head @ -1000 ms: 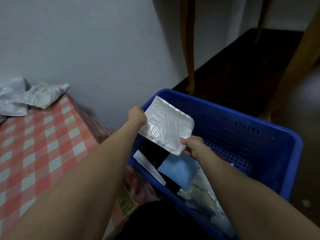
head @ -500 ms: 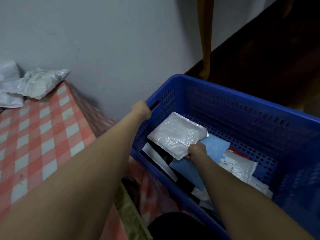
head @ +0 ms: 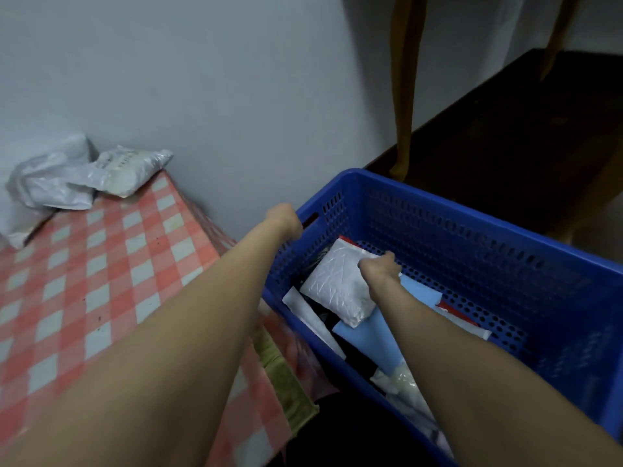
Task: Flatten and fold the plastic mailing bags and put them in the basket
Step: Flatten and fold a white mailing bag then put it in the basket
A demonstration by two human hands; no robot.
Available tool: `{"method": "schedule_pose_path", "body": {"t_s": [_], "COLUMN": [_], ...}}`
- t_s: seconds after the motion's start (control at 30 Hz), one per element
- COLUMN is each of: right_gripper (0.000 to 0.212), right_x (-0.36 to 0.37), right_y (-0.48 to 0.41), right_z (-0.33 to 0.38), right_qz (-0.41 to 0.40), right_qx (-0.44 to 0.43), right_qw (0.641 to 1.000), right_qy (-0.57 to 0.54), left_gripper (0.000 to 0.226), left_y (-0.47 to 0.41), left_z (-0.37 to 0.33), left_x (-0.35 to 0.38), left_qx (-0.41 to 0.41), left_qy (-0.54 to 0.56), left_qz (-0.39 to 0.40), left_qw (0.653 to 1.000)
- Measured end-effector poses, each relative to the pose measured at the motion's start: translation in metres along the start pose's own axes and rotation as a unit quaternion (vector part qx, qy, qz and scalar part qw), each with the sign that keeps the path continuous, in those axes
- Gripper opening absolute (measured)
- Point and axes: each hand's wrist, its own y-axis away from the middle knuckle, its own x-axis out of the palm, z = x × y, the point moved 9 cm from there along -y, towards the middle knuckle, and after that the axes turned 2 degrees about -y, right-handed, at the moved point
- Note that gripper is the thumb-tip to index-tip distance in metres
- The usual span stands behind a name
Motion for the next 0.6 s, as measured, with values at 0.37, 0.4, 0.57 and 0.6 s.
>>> {"method": "schedule_pose_path", "body": {"t_s": [0.37,0.4,0.57,0.6], "right_gripper": [0.068,0.067,0.066,0.066], "right_x": [0.005,0.009,0.048,0.057], "right_y": [0.139,0.155,0.225,0.239], "right_z": [0.142,0.153,0.187,0.190], "right_qz": [0.009,0.011,0.038,0.047], "right_qx": [-0.209,-0.225,-0.294,-0.302], "right_qw": [0.978,0.974,0.953,0.950], "right_qy": [0.024,0.032,0.056,0.061], "left_gripper": [0.044,0.044,0.042,0.042], "left_y": [0.095,0.105,0.150,0.159], "left_z": [0.067,0.078,0.145,0.159], "left_x": [-0.098,-0.105,-0.128,-0.131], "left_qx": [-0.013,-0.018,-0.048,-0.057], "left_qy": [0.116,0.121,0.138,0.139], "left_qz": [-0.199,-0.210,-0.260,-0.268], "left_qw": [0.973,0.970,0.954,0.952]}}
